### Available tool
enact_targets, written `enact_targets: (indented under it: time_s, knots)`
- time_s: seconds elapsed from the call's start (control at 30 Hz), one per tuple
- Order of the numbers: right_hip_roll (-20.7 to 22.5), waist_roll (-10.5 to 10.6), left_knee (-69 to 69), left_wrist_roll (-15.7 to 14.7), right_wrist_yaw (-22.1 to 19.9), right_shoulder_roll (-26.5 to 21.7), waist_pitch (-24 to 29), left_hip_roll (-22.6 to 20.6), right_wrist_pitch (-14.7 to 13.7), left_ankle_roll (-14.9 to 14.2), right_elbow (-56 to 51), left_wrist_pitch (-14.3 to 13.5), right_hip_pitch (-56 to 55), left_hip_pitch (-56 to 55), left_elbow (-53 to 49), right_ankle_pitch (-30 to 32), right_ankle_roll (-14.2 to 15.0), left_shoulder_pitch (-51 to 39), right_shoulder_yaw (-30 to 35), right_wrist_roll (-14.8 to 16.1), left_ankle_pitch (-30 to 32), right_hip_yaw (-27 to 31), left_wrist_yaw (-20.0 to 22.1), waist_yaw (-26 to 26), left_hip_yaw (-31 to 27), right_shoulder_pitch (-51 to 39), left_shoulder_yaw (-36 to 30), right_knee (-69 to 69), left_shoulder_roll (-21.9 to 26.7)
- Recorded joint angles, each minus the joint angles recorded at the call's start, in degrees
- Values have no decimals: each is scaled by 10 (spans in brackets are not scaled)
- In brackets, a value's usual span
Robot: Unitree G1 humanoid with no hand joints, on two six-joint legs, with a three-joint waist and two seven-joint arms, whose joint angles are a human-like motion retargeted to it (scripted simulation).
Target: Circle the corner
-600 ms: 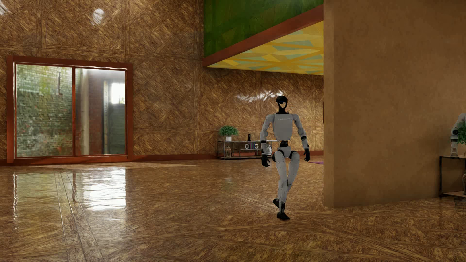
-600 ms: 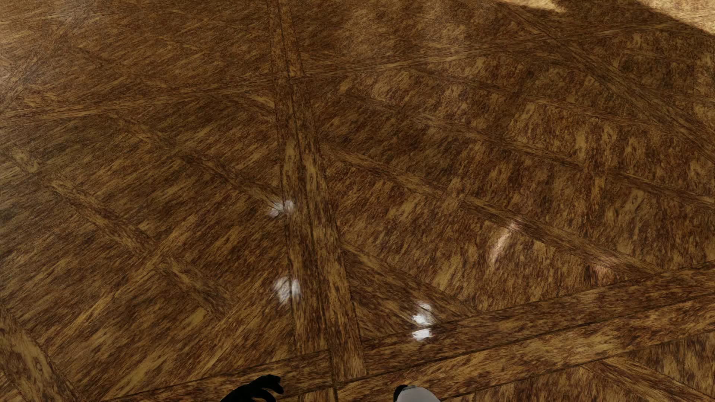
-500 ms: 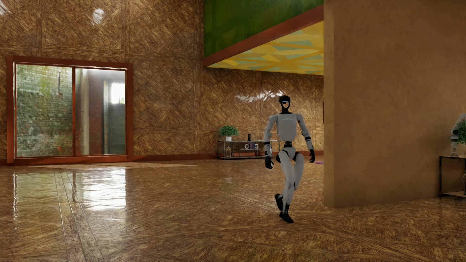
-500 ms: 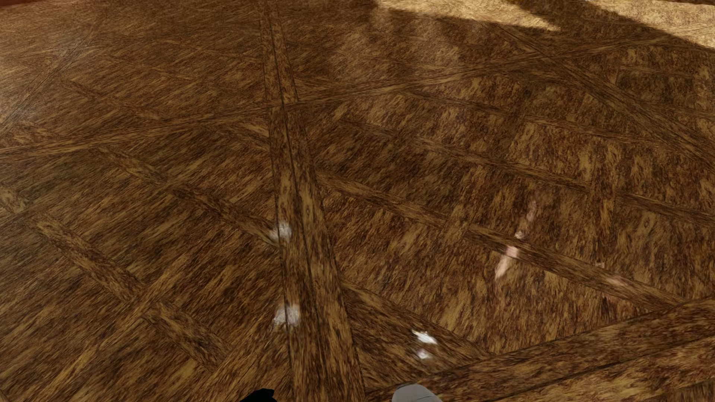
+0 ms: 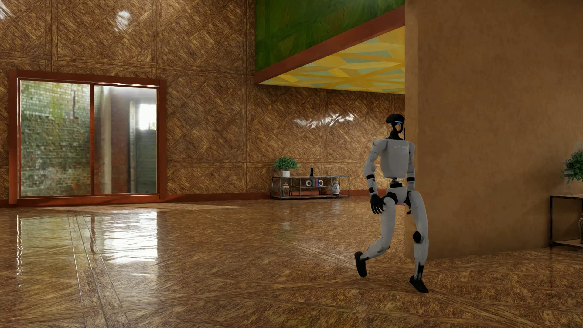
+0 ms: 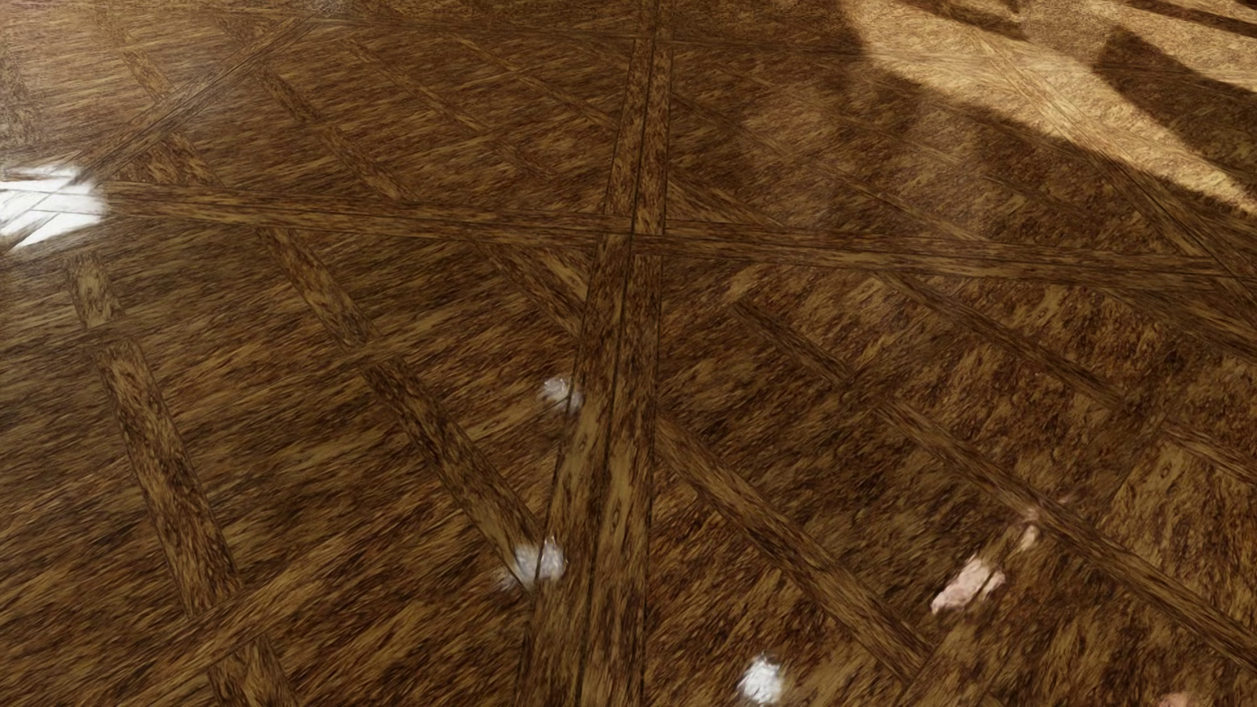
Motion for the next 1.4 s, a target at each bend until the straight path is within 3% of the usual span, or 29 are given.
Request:
enact_targets:
  time_s: [0.03, 0.07, 0.1, 0.2, 0.23, 0.27, 0.3, 0.33, 0.37, 0.4, 0.47, 0.5, 0.63, 0.7, 0.77, 0.8, 0.87, 0.9, 0.93, 0.97, 1.0, 1.07, 1.13, 1.17, 1.2, 1.3, 1.33, 1.4]
  knots:
    - [-17, -4, 21, 0, 0, 3, 6, -20, 0, 0, 14, 0, -66, 18, -3, -4, 0, -4, 3, 0, 15, 0, 0, -12, 0, 11, 9, 136, 2]
    - [-27, -5, 14, 0, 0, 4, 26, -29, 0, 0, 24, 0, -128, 65, -19, -72, 0, -8, 15, 0, 8, 0, 0, -10, 0, 15, 26, 206, 6]
    - [-22, 11, 2, 0, 0, 5, 28, -25, 0, 0, 42, 0, -186, 102, -27, -98, 0, -19, 29, 0, -21, 0, 0, -37, 0, 17, 42, 191, 4]
    - [-17, 58, -27, 0, 0, -11, 27, -19, 0, 0, 44, 0, -259, 204, -91, -105, 0, -55, 25, 0, -131, 0, 0, -119, 0, 53, 63, -124, 13]
    - [-20, 66, -37, 0, 0, -12, 24, -18, 0, 0, 44, 0, -261, 234, -112, 31, 0, -66, 32, 0, -165, 0, 0, -126, 0, 67, 84, -239, 17]
    - [-29, 76, -26, 0, 0, -11, 6, -10, 0, 0, 48, 0, -295, 235, -129, 205, 0, -76, 26, 0, -204, 0, 0, -134, 0, 80, 103, -273, 25]
    - [-45, 72, -18, 0, 0, -9, 2, -9, 0, 0, 49, 0, -306, 264, -145, 256, 0, -83, 31, 0, -247, 0, 0, -145, 0, 96, 117, -257, 35]
    - [-52, 71, 3, 0, 0, -9, 11, -10, 0, 0, 46, 0, -291, 301, -159, 186, 0, -87, 23, 0, -271, 0, 0, -159, 0, 111, 121, -203, 42]
    - [-36, 83, 50, 0, 0, -11, 11, 0, 0, 0, 58, 0, -280, 292, -164, 95, 0, -90, 40, 0, -250, 0, 0, -173, 0, 103, 130, -183, 39]
    - [-37, 95, 117, 0, 0, -10, 14, 11, 0, 0, 72, 0, -263, 263, -149, 31, 0, -97, 46, 0, -179, 0, 0, -189, 0, 89, 156, -158, 18]
    - [-56, 116, 177, 0, 0, -32, 27, 33, 0, 0, 89, 0, -216, 202, -143, -25, 0, -117, 50, 0, -20, 0, 0, -171, 0, 50, 103, -167, -3]
    - [-73, 119, 190, 0, 0, -35, 25, 44, 0, 0, 78, 0, -194, 159, -156, -40, 0, -109, 26, 0, 1, 0, 0, -152, 0, 44, 96, -179, -8]
    - [-107, 98, 126, 0, 0, -35, 14, 96, 0, 0, 7, 0, -83, 20, -110, -114, 0, -57, 11, 0, -39, 0, 0, -84, 0, 42, 38, -204, -17]
    - [-96, 84, 39, 0, 0, -29, 7, 113, 0, 0, -24, 0, -20, -34, -85, -139, 0, -24, 16, 0, -63, 0, 0, -53, 0, 34, 37, -226, -11]
    - [-72, 78, -19, 0, 0, -33, 2, 127, 0, 0, -46, 0, 27, -77, -52, -168, 0, 4, 14, 0, -152, 0, 0, -20, 0, 15, 12, -244, 0]
    - [-70, 71, -25, 0, 0, -37, 6, 139, 0, 0, -54, 0, 39, -94, -33, -183, 0, 15, 31, 0, -158, 0, 0, 7, 0, -4, -7, -241, 6]
    - [-85, 50, 51, 0, 0, -46, 21, 144, 0, 0, -65, 0, 75, -150, -3, -171, 0, 36, 38, 0, 14, 0, 0, 53, 0, -32, -19, -229, 12]
    - [-93, 37, 88, 0, 0, -45, 24, 130, 0, 0, -65, 0, 92, -163, 22, -130, 0, 30, 24, 0, 37, 0, 0, 63, 0, -30, -36, -224, 10]
    - [-108, 27, 100, 0, 0, -44, 17, 110, 0, 0, -57, 0, 81, -148, 32, -67, 0, 29, 15, 0, 10, 0, 0, 73, 0, -19, -55, -186, 11]
    - [-105, 25, 109, 0, 0, -42, 6, 97, 0, 0, -41, 0, 38, -129, 32, -7, 0, 37, 22, 0, -29, 0, 0, 67, 0, -10, -47, -134, 8]
    - [-90, 22, 110, 0, 0, -39, 1, 79, 0, 0, -26, 0, -13, -104, 15, 1, 0, 45, 27, 0, -68, 0, 0, 35, 0, -7, -28, -54, 7]
    - [-71, 12, 64, 0, 0, -35, 25, 24, 0, 0, -16, 0, -102, 8, -14, -55, 0, 16, 42, 0, -113, 0, 0, -38, 0, 12, -44, 118, 9]
    - [-35, 16, -9, 0, 0, -32, 35, -6, 0, 0, -3, 0, -222, 137, -65, -135, 0, -30, 68, 0, -177, 0, 0, -93, 0, 43, -12, 177, 13]
    - [-26, 16, -37, 0, 0, -34, 31, -15, 0, 0, 7, 0, -293, 183, -96, -146, 0, -52, 90, 0, -209, 0, 0, -122, 0, 55, 26, 157, 14]
    - [-6, 23, -59, 0, 0, -33, 35, 3, 0, 0, 14, 0, -326, 247, -128, -148, 0, -69, 96, 0, -242, 0, 0, -156, 0, 73, 59, 89, 19]
    - [-9, 21, -106, 0, 0, -29, 15, 26, 0, 0, 36, 0, -399, 374, -220, -93, 0, -140, 114, 0, -329, 0, 0, -222, 0, 116, 158, -194, 31]
    - [-11, 20, -110, 0, 0, -29, 2, 30, 0, 0, 37, 0, -411, 404, -247, -91, 0, -162, 117, 0, -347, 0, 0, -232, 0, 129, 174, -279, 39]
    - [-22, 19, -101, 0, 0, -31, -6, 71, 0, 0, 41, 0, -434, 454, -280, -107, 0, -180, 116, 0, -332, 0, 0, -275, 0, 145, 210, -273, 45]
